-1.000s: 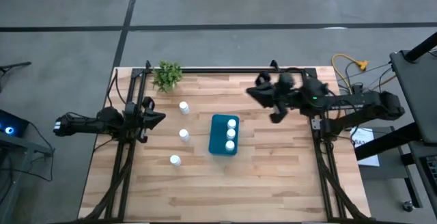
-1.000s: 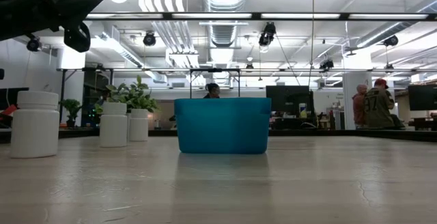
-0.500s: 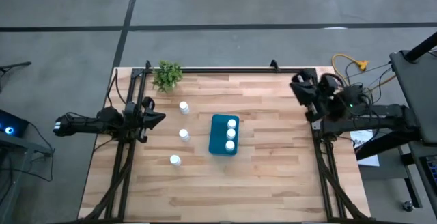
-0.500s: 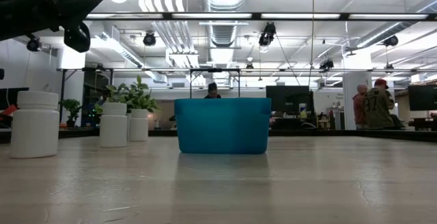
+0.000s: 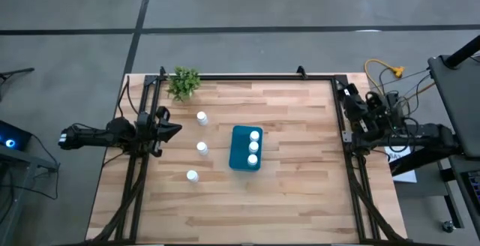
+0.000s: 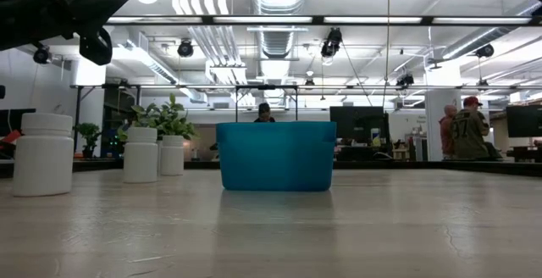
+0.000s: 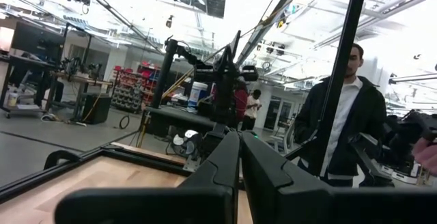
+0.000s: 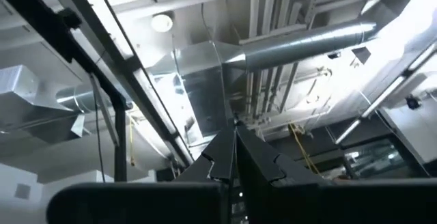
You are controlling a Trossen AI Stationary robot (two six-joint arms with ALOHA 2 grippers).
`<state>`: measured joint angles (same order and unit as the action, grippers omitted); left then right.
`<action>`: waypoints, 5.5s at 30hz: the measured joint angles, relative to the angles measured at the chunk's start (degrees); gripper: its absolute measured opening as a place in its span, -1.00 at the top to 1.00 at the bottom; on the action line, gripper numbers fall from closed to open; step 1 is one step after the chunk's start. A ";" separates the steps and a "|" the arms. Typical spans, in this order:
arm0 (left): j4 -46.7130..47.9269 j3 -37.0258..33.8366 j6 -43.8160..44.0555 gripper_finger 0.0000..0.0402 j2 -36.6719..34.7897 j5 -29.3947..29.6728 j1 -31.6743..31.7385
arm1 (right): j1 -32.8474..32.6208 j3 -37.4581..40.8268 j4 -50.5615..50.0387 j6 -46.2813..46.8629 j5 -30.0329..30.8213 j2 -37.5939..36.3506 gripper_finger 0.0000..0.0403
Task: Pick and place pill bottles into a basket
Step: Put the white pill bottle into the blue container
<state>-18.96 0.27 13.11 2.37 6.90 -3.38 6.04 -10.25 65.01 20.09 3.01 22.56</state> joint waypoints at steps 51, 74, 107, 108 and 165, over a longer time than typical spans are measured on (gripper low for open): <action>-20.02 -0.02 6.48 1.00 0.97 6.81 -0.04 | 0.00 9.74 -26.01 -17.46 9.29 -16.41 0.96; -24.38 25.99 -6.44 1.00 24.90 10.53 -0.02 | -0.02 9.72 -38.24 -18.61 8.47 -16.43 0.96; 34.68 68.83 -18.13 1.00 48.24 6.63 0.00 | -0.02 9.72 -58.86 -13.83 -6.47 -16.54 0.96; 36.06 69.58 -18.11 1.00 49.19 5.51 0.00 | -0.02 9.72 -58.82 -13.85 -6.47 -16.54 0.96; 74.27 79.81 -7.44 0.02 69.88 -25.91 -13.61 | 0.00 9.67 -62.77 -12.56 -5.97 -16.54 0.96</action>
<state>55.31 80.08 5.67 72.25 -19.02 -16.99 6.04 -0.58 2.24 7.53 -2.96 6.02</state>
